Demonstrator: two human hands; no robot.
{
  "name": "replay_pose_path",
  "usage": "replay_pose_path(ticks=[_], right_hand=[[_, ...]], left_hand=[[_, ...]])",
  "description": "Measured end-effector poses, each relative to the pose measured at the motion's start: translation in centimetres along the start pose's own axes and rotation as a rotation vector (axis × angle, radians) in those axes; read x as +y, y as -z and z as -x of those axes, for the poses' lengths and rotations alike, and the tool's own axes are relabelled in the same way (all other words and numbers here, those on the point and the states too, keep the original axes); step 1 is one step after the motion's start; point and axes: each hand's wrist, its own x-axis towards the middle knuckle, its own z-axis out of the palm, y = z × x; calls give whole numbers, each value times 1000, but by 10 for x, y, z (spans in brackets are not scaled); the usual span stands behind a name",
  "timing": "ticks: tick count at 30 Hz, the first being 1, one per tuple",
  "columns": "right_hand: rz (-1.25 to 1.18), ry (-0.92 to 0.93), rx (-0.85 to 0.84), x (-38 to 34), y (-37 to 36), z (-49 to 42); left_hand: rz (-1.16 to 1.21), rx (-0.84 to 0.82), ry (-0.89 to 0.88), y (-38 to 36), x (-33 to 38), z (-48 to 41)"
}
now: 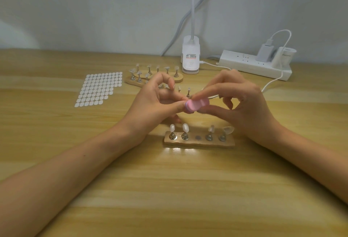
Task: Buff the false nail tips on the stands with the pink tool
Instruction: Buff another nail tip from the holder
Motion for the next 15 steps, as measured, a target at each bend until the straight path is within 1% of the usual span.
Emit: replay_pose_path(ticks=[3, 6, 9, 13, 15], right_hand=[[-9, -45, 48, 1, 3, 0], [5, 10, 7, 1, 3, 1], [-1, -32, 43, 2, 4, -1], [25, 10, 8, 3, 3, 1], [22, -29, 33, 4, 5, -1]], left_hand=[[9, 2, 3, 1, 0, 0], [7, 5, 3, 1, 0, 0], [17, 4, 11, 2, 1, 0], [9, 5, 11, 1, 1, 0], [11, 7, 15, 1, 1, 0]])
